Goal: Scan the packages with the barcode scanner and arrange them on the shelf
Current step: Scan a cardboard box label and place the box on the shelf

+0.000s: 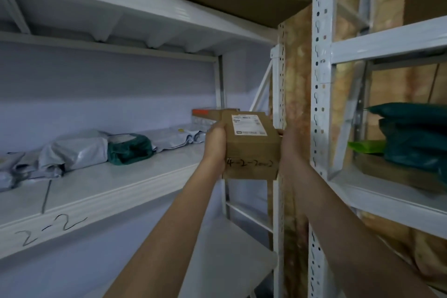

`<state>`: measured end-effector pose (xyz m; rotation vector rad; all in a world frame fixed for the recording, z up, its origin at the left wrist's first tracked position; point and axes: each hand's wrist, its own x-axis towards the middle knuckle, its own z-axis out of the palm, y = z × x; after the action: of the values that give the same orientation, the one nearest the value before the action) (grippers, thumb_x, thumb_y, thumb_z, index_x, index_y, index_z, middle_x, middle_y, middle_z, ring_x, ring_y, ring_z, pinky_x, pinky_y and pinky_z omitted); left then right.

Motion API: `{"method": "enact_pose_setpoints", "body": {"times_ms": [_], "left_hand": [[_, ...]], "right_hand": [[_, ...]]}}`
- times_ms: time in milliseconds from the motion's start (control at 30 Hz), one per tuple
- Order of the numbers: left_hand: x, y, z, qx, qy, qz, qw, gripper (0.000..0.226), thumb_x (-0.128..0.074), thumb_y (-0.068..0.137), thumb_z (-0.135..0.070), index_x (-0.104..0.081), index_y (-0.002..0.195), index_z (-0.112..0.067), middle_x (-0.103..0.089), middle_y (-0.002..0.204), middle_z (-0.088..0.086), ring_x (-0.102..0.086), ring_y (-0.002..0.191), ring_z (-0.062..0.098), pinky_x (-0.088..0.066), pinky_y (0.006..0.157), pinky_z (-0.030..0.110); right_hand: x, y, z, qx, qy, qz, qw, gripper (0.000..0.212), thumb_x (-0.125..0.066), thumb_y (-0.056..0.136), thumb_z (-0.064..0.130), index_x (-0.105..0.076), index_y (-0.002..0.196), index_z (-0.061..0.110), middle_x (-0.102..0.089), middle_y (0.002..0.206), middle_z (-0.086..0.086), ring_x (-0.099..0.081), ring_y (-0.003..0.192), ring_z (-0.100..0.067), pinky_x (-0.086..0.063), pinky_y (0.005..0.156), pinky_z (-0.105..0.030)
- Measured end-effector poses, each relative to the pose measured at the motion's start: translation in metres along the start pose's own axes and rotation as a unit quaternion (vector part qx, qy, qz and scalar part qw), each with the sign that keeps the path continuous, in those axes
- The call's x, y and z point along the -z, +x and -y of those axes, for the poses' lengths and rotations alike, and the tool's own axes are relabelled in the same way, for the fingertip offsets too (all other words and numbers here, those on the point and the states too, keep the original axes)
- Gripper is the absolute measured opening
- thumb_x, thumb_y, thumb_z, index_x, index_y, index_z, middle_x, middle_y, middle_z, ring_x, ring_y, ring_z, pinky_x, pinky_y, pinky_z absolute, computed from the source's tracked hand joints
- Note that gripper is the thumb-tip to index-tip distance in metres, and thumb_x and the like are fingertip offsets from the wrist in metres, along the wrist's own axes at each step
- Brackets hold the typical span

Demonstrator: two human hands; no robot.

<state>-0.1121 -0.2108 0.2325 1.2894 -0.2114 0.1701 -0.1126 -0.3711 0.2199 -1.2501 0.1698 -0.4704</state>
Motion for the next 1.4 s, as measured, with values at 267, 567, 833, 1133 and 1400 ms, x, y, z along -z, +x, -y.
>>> {"method": "enact_pose_setpoints", "body": {"times_ms": [267, 567, 833, 1133, 1400], "left_hand": [[0.015, 0.129, -0.021, -0.054, -0.015, -0.060, 0.997, 0.048, -0.051, 0.085, -0.042, -0.044, 0.123, -0.013, -0.063, 0.110, 0.008, -0.069, 0.093, 0.026, -0.062, 0.073, 0.044], [-0.003, 0.246, -0.059, -0.122, 0.068, -0.049, 0.989, 0.070, -0.066, 0.070, -0.054, -0.051, 0.125, -0.013, -0.065, 0.111, 0.012, -0.070, 0.087, 0.023, -0.060, 0.059, 0.036], [-0.002, 0.333, -0.036, -0.166, 0.263, -0.072, 0.947, 0.062, -0.082, 0.071, -0.020, -0.047, 0.121, -0.009, -0.063, 0.115, 0.011, -0.064, 0.104, 0.024, -0.057, 0.090, 0.041], [0.002, 0.390, -0.003, -0.185, 0.428, -0.162, 0.870, 0.091, -0.080, 0.076, -0.024, -0.030, 0.151, -0.008, -0.055, 0.135, 0.010, -0.051, 0.126, 0.027, -0.038, 0.088, 0.020], [0.011, 0.416, 0.007, -0.136, 0.456, -0.216, 0.853, 0.049, -0.078, 0.078, -0.036, -0.058, 0.112, -0.007, -0.068, 0.111, 0.010, -0.063, 0.106, 0.025, -0.048, 0.085, 0.027]], "right_hand": [[-0.071, 0.104, 0.017, 0.041, -0.105, 0.218, 0.969, 0.032, -0.063, 0.083, 0.059, -0.075, 0.099, 0.035, -0.079, 0.086, 0.008, -0.075, 0.069, -0.007, -0.055, 0.051, -0.023], [-0.133, 0.225, 0.042, 0.160, -0.054, 0.216, 0.962, 0.080, -0.079, 0.053, 0.077, -0.060, 0.113, 0.027, -0.072, 0.110, 0.000, -0.073, 0.099, -0.018, -0.061, 0.085, -0.040], [-0.178, 0.325, 0.040, 0.163, -0.060, 0.217, 0.961, 0.032, -0.071, 0.085, 0.056, -0.069, 0.093, 0.026, -0.073, 0.101, -0.001, -0.069, 0.088, -0.014, -0.056, 0.068, -0.027], [-0.216, 0.378, 0.000, 0.129, -0.138, 0.184, 0.965, 0.068, -0.052, 0.100, 0.049, -0.031, 0.150, 0.009, -0.047, 0.148, -0.013, -0.050, 0.130, -0.031, -0.042, 0.094, -0.031], [-0.242, 0.397, 0.001, 0.112, -0.187, 0.122, 0.968, 0.059, -0.055, 0.100, 0.043, -0.037, 0.141, 0.004, -0.053, 0.140, -0.019, -0.054, 0.124, -0.037, -0.049, 0.097, -0.042]]}}
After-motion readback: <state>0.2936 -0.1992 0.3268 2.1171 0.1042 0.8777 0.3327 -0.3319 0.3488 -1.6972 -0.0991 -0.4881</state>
